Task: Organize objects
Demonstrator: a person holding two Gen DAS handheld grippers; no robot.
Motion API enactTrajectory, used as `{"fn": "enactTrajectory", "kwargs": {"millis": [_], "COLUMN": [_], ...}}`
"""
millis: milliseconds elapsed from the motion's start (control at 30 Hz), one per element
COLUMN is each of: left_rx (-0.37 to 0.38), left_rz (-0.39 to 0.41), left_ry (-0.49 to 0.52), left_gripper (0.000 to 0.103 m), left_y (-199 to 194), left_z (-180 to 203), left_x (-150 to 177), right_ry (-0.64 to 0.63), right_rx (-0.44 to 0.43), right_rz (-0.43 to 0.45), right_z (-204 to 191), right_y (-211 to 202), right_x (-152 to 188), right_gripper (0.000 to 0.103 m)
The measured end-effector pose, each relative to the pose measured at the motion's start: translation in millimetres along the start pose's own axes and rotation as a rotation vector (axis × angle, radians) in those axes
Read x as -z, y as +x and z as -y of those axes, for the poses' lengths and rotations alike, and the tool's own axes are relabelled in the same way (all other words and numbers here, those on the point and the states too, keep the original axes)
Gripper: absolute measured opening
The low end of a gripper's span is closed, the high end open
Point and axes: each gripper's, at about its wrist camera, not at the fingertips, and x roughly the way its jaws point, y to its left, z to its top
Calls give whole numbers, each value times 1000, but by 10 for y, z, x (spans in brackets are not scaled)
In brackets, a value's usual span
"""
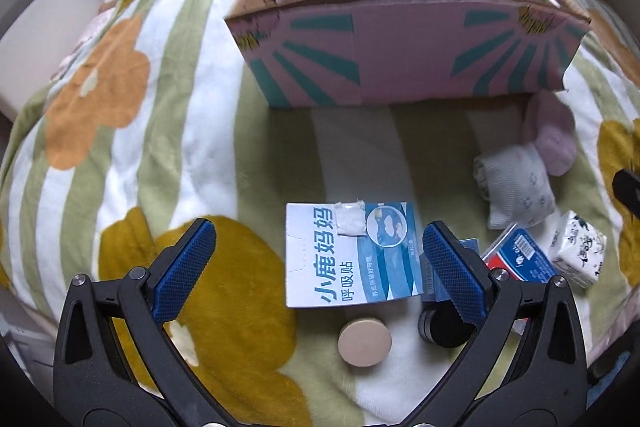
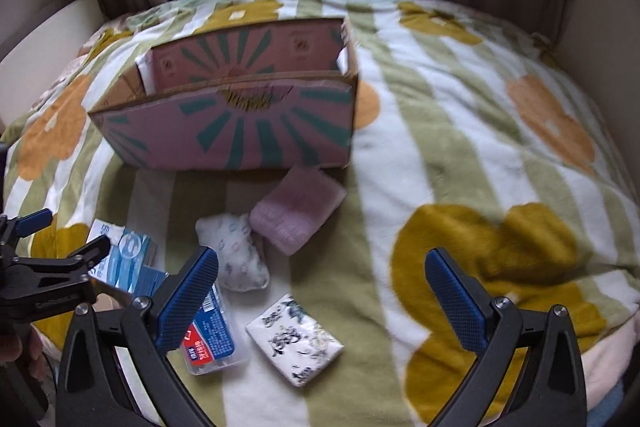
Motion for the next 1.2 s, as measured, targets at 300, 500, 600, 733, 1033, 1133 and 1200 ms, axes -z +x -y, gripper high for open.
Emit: {"fn": "enactTrajectory", "kwargs": {"millis": [300, 500, 600, 733, 1033, 1133, 1200], "left_rx": [7, 14, 14, 37, 60, 61, 57], "left_rz": [-42, -59, -70, -76, -45, -40, -35], "left_ry": [14, 25, 24, 17, 12, 7, 5], "left_gripper": [103, 103, 103, 95, 88, 88, 88], "left_y": [249, 358, 397, 422, 369, 353, 341], "left_z": [67, 107, 112, 114, 125, 103, 84], "left_x": [-10, -4, 4, 16, 44, 39, 45], "right_ry": [-48, -80, -89, -82, -50, -50, -45], "right_rx": [-60, -60, -78, -112, -157, -158, -163], "right_rz": [-89, -123, -138, -145, -124, -117, -113], "right_z": [-235, -353, -381, -393, -349, -332, -314], "right_y": [433, 600, 658, 705, 758, 748, 722], "right_x": [97, 127, 129, 124, 112, 107, 90], "right_gripper": [102, 95, 87, 73, 43, 39, 38]}}
